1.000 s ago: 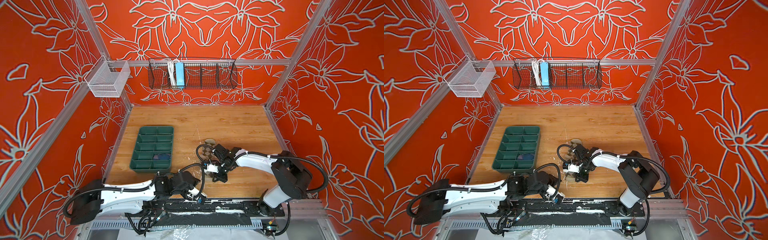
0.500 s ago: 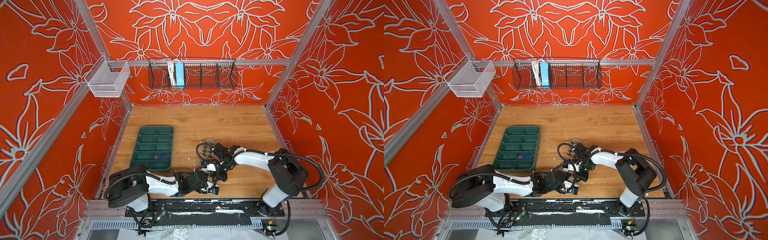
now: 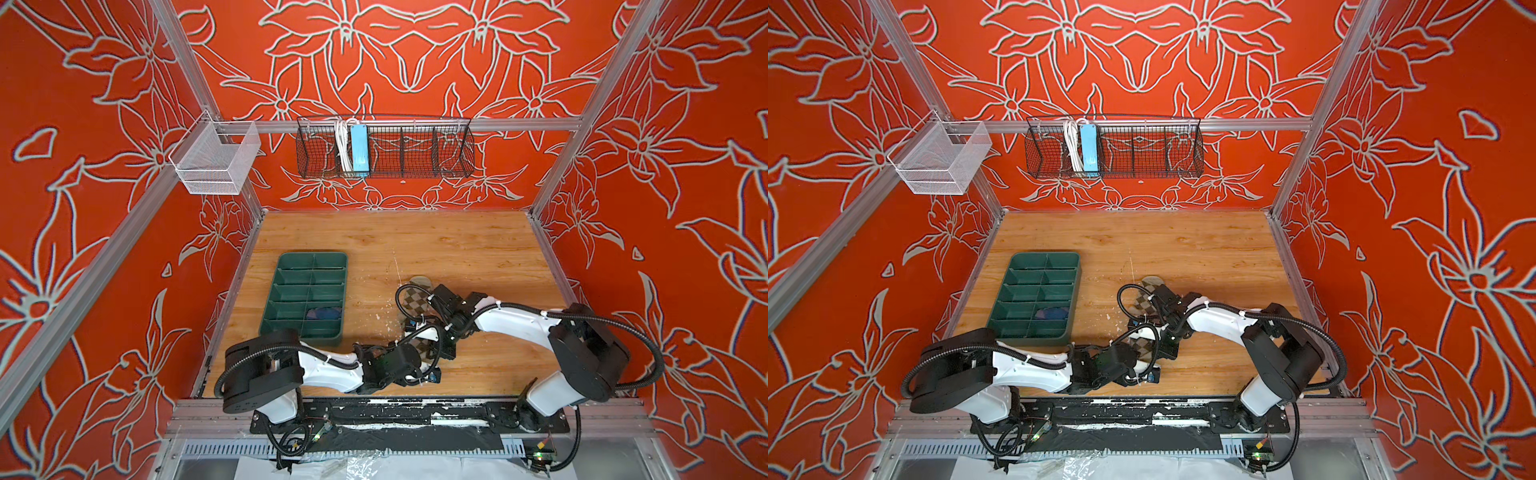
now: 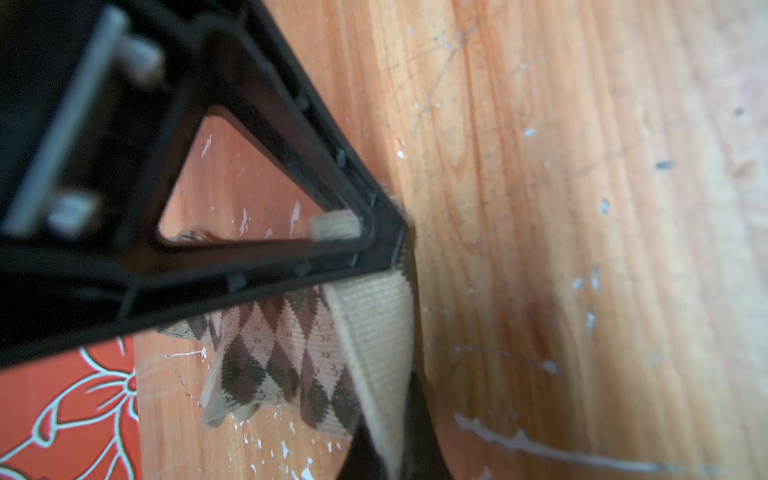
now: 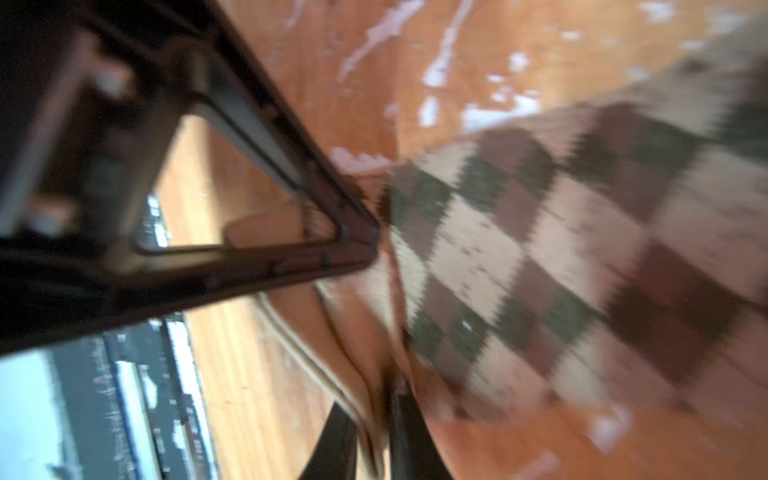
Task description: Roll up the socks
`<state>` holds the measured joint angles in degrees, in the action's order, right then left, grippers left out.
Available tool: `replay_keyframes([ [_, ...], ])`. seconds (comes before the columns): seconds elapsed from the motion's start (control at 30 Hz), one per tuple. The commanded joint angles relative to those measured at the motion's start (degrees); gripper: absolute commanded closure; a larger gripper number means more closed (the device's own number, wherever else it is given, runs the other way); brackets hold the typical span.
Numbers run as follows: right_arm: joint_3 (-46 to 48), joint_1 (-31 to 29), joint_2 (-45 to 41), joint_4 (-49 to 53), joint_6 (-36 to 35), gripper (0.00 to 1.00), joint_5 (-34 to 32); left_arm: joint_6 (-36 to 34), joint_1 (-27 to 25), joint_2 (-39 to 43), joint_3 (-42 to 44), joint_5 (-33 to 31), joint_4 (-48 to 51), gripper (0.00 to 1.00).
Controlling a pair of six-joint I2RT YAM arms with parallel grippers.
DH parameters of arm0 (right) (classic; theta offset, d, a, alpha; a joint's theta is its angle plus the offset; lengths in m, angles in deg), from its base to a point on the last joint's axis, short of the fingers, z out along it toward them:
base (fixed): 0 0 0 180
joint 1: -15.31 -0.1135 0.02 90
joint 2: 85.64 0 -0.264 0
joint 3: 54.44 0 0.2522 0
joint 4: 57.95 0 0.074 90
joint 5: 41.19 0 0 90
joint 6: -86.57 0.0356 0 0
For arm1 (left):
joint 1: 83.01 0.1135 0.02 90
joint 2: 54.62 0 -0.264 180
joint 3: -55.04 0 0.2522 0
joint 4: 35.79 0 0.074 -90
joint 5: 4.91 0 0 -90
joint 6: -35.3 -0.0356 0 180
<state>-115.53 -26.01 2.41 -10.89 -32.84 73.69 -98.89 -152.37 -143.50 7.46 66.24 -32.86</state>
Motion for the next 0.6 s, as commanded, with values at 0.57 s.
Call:
replay_keyframes([
  [0.57, 16.5, 0.9, -61.6, -19.0, -7.5, 0.56, -23.1, 9.3, 18.4, -10.2, -25.4, 39.3, 43.6, 1.00],
])
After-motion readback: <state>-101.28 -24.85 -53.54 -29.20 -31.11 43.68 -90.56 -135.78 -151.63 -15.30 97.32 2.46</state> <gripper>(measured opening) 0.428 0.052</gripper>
